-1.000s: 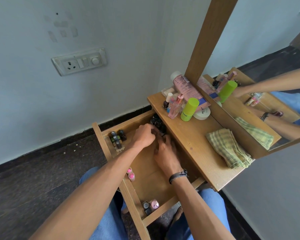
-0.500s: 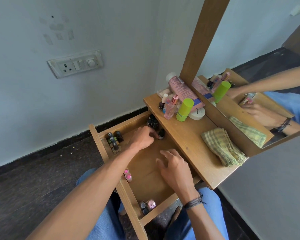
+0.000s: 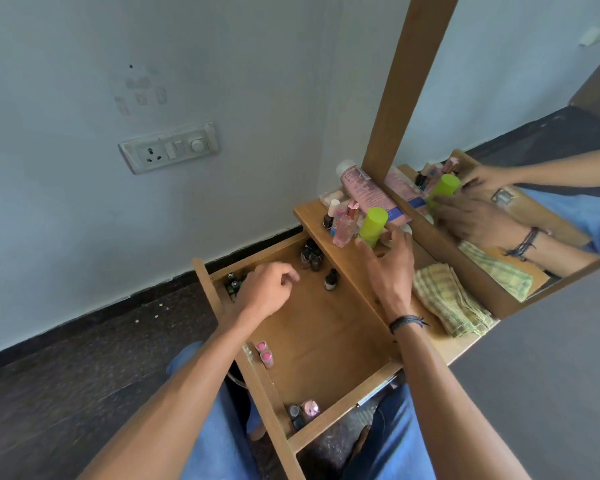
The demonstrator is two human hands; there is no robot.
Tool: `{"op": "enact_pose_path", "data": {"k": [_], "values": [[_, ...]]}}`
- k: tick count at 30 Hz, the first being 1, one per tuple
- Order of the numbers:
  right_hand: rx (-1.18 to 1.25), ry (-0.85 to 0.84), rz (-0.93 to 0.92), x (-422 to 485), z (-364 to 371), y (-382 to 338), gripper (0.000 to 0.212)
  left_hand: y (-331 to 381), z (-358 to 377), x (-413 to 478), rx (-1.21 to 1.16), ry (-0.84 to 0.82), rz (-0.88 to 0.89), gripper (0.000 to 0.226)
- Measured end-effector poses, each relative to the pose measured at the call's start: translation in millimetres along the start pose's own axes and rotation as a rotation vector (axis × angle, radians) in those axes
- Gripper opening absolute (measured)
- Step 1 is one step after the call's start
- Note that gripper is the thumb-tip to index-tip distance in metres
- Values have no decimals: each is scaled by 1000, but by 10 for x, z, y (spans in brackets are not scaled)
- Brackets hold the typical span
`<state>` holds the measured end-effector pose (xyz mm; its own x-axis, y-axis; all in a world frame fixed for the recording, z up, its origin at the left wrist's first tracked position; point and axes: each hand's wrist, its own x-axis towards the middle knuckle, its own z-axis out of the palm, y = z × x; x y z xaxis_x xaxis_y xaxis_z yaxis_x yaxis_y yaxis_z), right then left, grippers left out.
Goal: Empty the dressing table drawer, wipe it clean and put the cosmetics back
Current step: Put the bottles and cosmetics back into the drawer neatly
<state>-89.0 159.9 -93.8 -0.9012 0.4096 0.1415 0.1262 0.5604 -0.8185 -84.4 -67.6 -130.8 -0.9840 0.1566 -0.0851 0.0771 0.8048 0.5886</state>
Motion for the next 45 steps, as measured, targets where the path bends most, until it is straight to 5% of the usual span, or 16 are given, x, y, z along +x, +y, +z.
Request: {"op": "enact_pose_path", "data": {"k": [13, 19, 27, 38, 45], "values": [[45, 193, -35, -418, -113, -55, 38, -193, -63, -410, 17, 64, 43, 18], [22, 45, -166, -1131, 67, -83, 35, -218, -54, -376, -2, 53, -13, 17], [111, -202, 304, -1170, 453, 97, 45, -167, -83, -419, 40, 66, 6, 16], [85, -82, 477, -1106, 716, 239, 55, -172, -77, -396, 87, 71, -6, 17], [217, 6, 709, -1071, 777, 298, 40, -189, -64, -378, 102, 70, 8, 16]]}}
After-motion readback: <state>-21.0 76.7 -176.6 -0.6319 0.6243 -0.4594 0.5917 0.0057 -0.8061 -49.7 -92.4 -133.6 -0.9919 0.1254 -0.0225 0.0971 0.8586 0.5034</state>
